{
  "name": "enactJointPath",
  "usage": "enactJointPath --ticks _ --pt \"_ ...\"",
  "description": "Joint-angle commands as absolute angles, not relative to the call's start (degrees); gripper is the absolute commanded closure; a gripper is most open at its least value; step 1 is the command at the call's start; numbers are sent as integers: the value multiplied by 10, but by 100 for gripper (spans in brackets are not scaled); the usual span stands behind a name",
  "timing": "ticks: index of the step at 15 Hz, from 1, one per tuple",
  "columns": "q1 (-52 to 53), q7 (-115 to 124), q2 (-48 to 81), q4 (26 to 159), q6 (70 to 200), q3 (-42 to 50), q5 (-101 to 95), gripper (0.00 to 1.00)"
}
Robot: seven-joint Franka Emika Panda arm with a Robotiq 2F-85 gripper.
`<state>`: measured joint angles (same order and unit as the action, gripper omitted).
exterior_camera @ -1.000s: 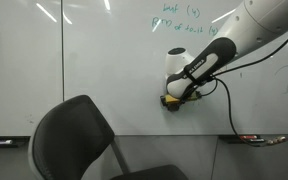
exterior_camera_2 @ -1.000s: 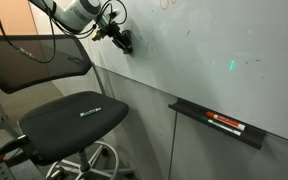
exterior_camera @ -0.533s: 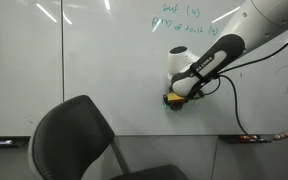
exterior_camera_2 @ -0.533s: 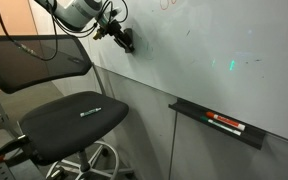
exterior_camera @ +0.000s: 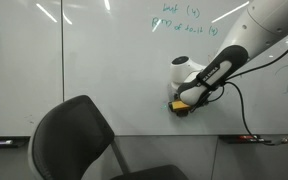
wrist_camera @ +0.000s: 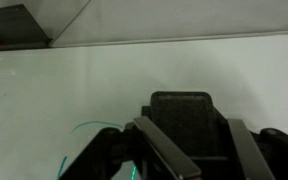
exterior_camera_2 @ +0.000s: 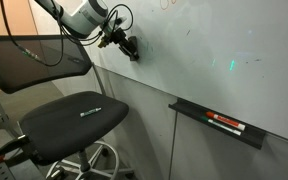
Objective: Erase the i next to the v using the eraser on the chair
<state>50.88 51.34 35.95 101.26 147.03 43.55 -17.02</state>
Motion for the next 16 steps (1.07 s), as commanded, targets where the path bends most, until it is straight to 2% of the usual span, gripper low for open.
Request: enactJointPath --ticks 1,8,16 --pt "437 549 395 959 1478 408 -219 68" --pt "369 613 402 952 1447 362 -306 68" --pt "260 647 424 919 1376 258 -362 68"
